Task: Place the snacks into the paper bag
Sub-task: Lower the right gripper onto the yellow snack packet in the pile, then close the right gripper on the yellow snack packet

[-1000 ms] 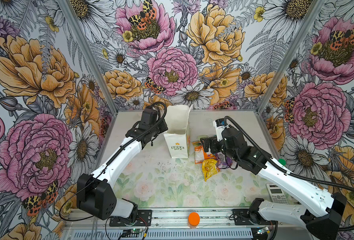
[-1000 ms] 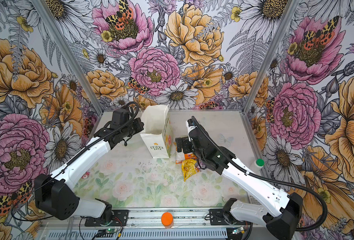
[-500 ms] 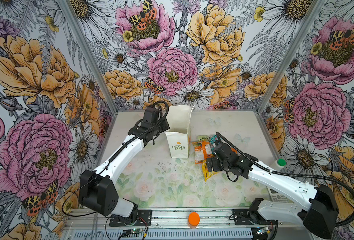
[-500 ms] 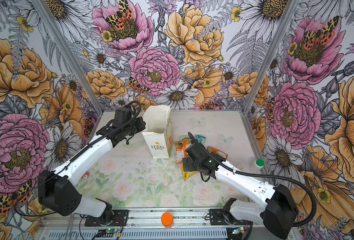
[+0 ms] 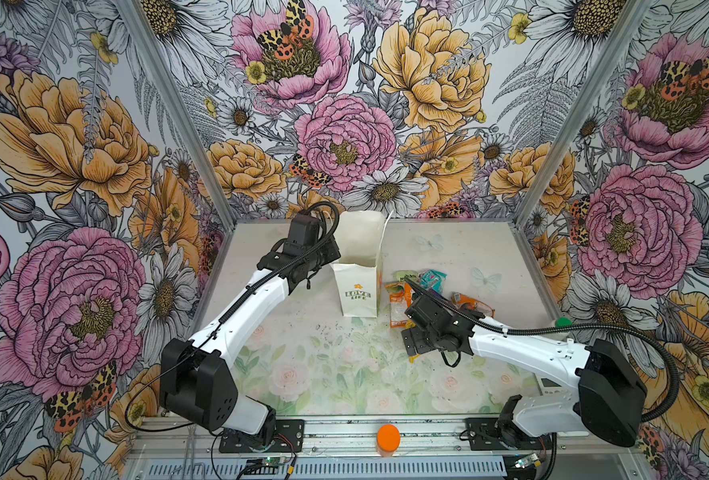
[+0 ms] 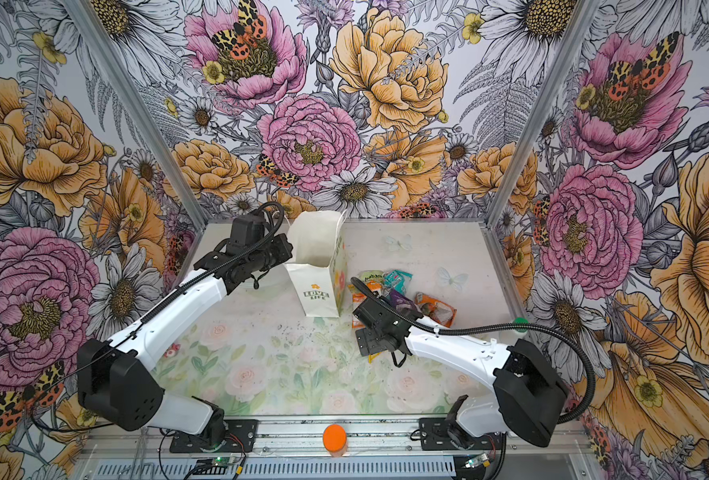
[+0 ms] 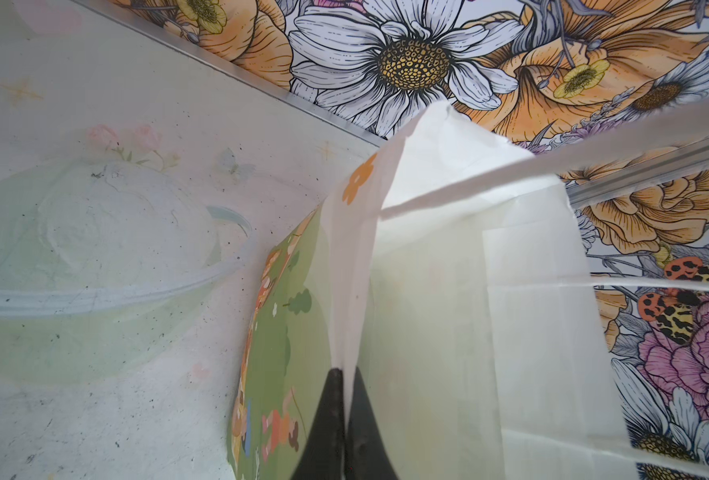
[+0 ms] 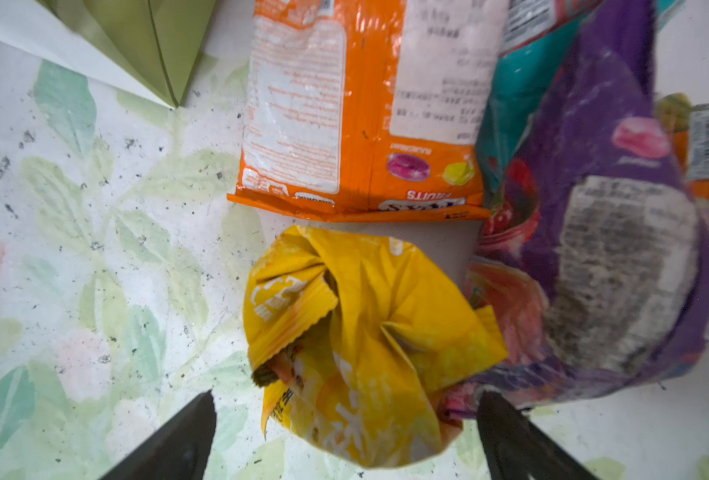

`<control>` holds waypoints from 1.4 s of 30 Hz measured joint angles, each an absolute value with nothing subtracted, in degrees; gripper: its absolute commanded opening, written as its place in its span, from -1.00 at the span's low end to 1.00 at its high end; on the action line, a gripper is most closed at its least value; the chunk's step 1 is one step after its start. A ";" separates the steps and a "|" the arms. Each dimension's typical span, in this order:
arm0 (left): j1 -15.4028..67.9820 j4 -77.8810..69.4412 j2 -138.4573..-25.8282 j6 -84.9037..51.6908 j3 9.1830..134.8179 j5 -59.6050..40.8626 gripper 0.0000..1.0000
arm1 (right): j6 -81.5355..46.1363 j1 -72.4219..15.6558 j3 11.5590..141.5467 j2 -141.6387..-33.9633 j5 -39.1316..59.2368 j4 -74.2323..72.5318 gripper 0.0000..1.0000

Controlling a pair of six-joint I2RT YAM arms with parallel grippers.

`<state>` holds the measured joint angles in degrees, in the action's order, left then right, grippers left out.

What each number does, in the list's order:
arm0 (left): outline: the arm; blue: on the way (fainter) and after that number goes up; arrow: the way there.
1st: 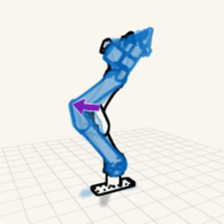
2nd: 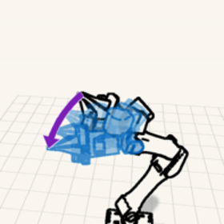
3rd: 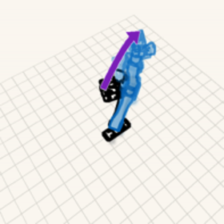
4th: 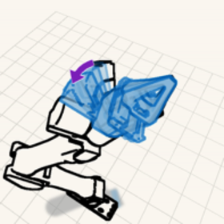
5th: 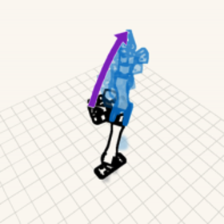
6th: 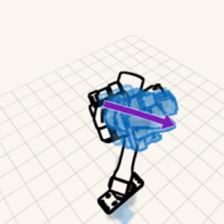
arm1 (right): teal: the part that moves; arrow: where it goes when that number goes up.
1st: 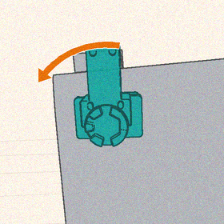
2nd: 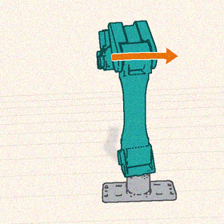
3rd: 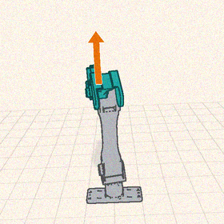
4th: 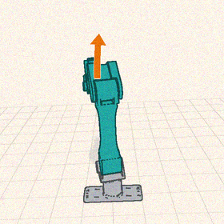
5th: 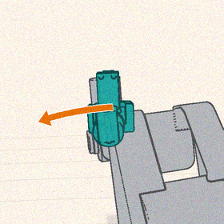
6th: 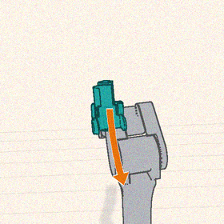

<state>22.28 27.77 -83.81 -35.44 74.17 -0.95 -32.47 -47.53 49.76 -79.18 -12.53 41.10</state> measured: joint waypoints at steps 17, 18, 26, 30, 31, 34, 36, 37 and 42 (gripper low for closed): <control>22.28 27.79 -83.81 -35.05 74.17 -1.10 -1.00 | -32.05 -47.83 48.95 -87.92 -13.80 32.99 0.98; 22.28 27.77 -83.81 -35.03 74.17 -1.10 -1.00 | -32.05 -47.83 48.93 -88.31 -13.82 32.73 0.97; 22.28 27.75 -84.14 -35.03 74.37 -1.10 -1.00 | -31.51 -47.83 48.88 -89.71 -14.83 31.48 0.56; 22.28 27.75 -84.14 -35.03 74.37 -1.10 -1.00 | -31.16 -47.83 48.88 -89.58 -14.92 31.18 0.30; 22.28 27.75 -84.14 -35.03 74.37 -1.10 -1.00 | -31.14 -47.83 48.88 -89.45 -14.96 31.09 0.26; 22.28 27.75 -84.14 -35.00 74.39 -1.13 -1.00 | -30.83 -47.83 48.80 -88.51 -15.03 30.94 0.14; 22.28 27.75 -84.14 -35.03 74.39 -1.13 -1.00 | -30.57 -47.83 48.51 -87.68 -15.00 30.87 -0.01; 22.28 27.75 -84.14 -35.03 74.39 -1.13 -1.00 | -30.59 -47.83 48.36 -87.37 -14.98 30.89 -0.07; 22.28 27.75 -84.14 -35.00 74.37 -1.13 -1.00 | -29.85 -47.83 48.05 -86.56 -14.33 30.92 -0.39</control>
<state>22.28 27.75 -84.14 -35.00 74.37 -1.13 -29.85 -47.83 48.05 -86.56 -14.33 30.92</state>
